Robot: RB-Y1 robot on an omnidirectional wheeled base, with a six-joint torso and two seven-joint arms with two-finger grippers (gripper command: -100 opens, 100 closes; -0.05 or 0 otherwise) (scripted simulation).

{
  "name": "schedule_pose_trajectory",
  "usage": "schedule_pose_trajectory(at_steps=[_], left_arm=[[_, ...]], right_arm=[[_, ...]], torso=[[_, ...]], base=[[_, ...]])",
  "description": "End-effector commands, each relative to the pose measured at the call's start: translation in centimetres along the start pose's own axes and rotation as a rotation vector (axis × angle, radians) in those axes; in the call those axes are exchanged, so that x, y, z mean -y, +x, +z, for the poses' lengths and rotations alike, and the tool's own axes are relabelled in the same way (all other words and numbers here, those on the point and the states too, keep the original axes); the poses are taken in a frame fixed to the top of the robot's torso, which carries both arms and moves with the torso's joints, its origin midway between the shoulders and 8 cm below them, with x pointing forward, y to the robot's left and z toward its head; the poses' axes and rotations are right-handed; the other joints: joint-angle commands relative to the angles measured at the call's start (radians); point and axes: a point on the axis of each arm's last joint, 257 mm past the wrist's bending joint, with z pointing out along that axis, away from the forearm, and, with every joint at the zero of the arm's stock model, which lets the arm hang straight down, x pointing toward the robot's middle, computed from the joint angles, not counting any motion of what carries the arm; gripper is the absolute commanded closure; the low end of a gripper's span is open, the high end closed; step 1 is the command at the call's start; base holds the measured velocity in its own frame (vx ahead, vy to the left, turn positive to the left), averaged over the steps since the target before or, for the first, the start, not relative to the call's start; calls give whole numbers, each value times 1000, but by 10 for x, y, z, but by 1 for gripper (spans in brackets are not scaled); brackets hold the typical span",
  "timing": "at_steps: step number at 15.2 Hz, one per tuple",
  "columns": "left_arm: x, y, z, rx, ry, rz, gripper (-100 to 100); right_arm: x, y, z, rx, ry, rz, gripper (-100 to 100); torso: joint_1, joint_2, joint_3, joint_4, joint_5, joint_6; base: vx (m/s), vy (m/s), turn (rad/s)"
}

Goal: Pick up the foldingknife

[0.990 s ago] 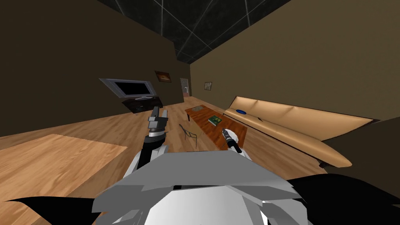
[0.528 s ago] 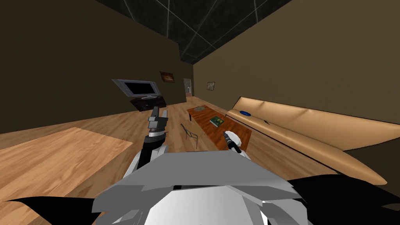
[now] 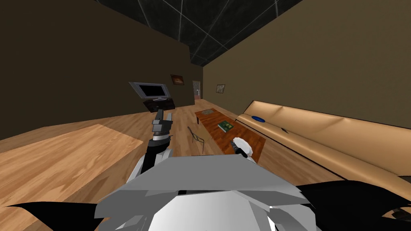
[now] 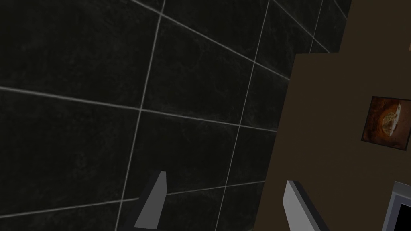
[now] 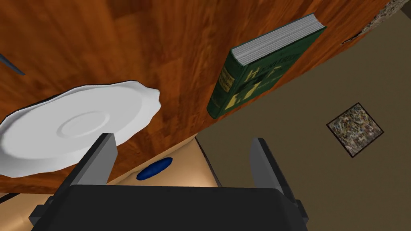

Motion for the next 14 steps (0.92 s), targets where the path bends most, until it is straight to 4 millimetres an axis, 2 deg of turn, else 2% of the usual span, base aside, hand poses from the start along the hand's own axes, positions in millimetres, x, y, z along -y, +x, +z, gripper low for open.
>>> schedule_pose_trajectory(at_steps=[1, 2, 3, 4, 5, 6, 7, 8, 9, 10, 11, 12, 14], left_arm=[[0, 0, 0, 0, 0, 0, 0], [0, 0, 0, 0, 0, 0, 0], [0, 0, 0, 0, 0, 0, 0], [0, 0, 0, 0, 0, 0, 0], [0, 0, 0, 0, 0, 0, 0], [0, 0, 0, 0, 0, 0, 0], [0, 0, 0, 0, 0, 0, 0], [0, 0, 0, 0, 0, 0, 0], [0, 0, 0, 0, 0, 0, 0], [0, 0, 0, 0, 0, 0, 0], [0, 0, 0, 0, 0, 0, 0], [0, 0, 0, 0, 0, 0, 0], [0, 0, 0, 0, 0, 0, 0]], right_arm=[[33, 7, 2, -31, 86, -17, -100], [36, 9, 1, -35, 95, -17, -100], [59, 14, 2, -57, 151, -27, -100], [60, 15, 2, -60, 158, -27, -100], [77, 19, 2, -80, 204, -36, -100], [84, 22, 1, -85, 218, -35, -100], [104, 27, -2, -109, 273, -43, -100], [106, 28, -2, -110, 276, -43, -100], [126, 34, -5, -135, 330, -49, -100], [126, 34, -5, -135, 331, -49, -100], [143, 39, -9, -158, 378, -55, -100], [146, 40, -10, -160, 383, -55, -100], [164, 45, -15, -184, 431, -60, -100]], torso=[[0, 0, 0, 0, 0, 0], [0, 0, 0, 0, 0, 0], [0, 0, 0, 0, 0, 0], [0, 0, 0, 0, 0, 0], [0, 0, 0, 0, 0, 0], [0, 0, 0, 0, 0, 0], [0, 0, 0, 0, 0, 0], [0, 0, 0, 0, 0, 0], [0, 0, 0, 0, 0, 0], [0, 0, 0, 0, 0, 0], [0, 0, 0, 0, 0, 0], [0, 0, 0, 0, 0, 0], [0, 0, 0, 0, 0, 0]], base=[[30, -30, 202], [32, -29, 147], [29, -30, 169], [27, -30, 120], [29, -24, 159], [26, -22, 137], [26, -25, 167], [25, -28, 124], [26, -30, 135], [21, -30, 118], [21, -27, 116], [20, -25, 106], [17, -23, 145]])
